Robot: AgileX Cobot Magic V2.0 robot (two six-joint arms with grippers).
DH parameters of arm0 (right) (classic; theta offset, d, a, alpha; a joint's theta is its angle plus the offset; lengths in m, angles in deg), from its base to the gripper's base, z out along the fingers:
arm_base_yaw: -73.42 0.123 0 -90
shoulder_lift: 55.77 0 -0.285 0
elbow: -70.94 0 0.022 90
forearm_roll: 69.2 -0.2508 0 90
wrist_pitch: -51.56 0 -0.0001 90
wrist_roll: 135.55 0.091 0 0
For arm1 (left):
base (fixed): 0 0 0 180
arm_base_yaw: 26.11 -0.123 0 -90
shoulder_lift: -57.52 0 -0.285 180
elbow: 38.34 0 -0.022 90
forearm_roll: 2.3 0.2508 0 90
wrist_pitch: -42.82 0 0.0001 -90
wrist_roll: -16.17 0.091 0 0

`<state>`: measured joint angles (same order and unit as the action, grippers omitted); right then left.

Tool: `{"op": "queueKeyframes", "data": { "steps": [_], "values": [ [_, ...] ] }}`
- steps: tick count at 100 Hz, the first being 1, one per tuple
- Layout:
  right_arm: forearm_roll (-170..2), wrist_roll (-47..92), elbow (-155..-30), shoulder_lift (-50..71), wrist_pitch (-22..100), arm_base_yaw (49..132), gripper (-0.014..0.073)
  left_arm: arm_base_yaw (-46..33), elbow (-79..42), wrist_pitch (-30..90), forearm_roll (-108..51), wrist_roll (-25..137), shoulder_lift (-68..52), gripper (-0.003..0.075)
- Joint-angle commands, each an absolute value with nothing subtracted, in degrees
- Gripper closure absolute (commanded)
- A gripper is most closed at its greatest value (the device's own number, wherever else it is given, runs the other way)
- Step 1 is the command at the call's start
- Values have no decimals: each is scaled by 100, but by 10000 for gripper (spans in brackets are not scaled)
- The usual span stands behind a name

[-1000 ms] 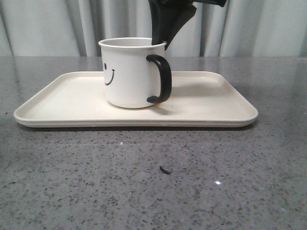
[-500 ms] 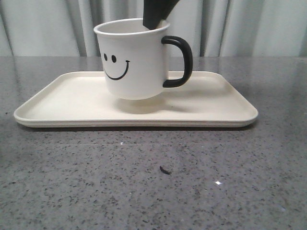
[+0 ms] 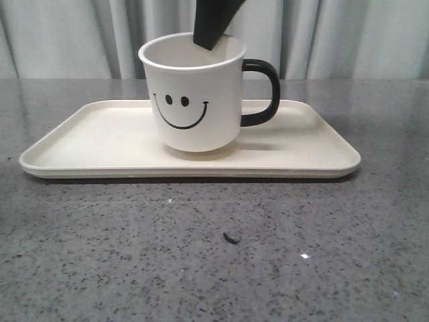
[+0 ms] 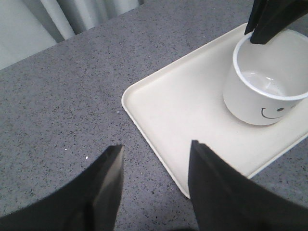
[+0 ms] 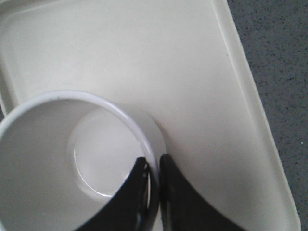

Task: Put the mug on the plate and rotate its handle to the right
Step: 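Grip the mug rim with the right gripper and rotate the mug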

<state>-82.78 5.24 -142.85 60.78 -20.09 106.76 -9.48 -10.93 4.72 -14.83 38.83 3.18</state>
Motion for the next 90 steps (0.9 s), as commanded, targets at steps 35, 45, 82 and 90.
{"op": "queueKeyframes", "data": {
  "steps": [35,45,82,90],
  "values": [
    [-8731,93,-14476,6095,-2466,10527,687,-959,-1260,921,-1606,3824,361,407],
    [-8759,98,-14476,6095,-2464,10527,666,-959,-1260,934,-1596,3824,361,407],
    [-8771,228,-14476,5951,-2372,10527,306,-959,-1260,961,-1585,3824,361,407],
    [-8774,260,-14476,5848,-2342,10527,268,-959,-1260,961,-1585,3824,361,407]
  ]
}}
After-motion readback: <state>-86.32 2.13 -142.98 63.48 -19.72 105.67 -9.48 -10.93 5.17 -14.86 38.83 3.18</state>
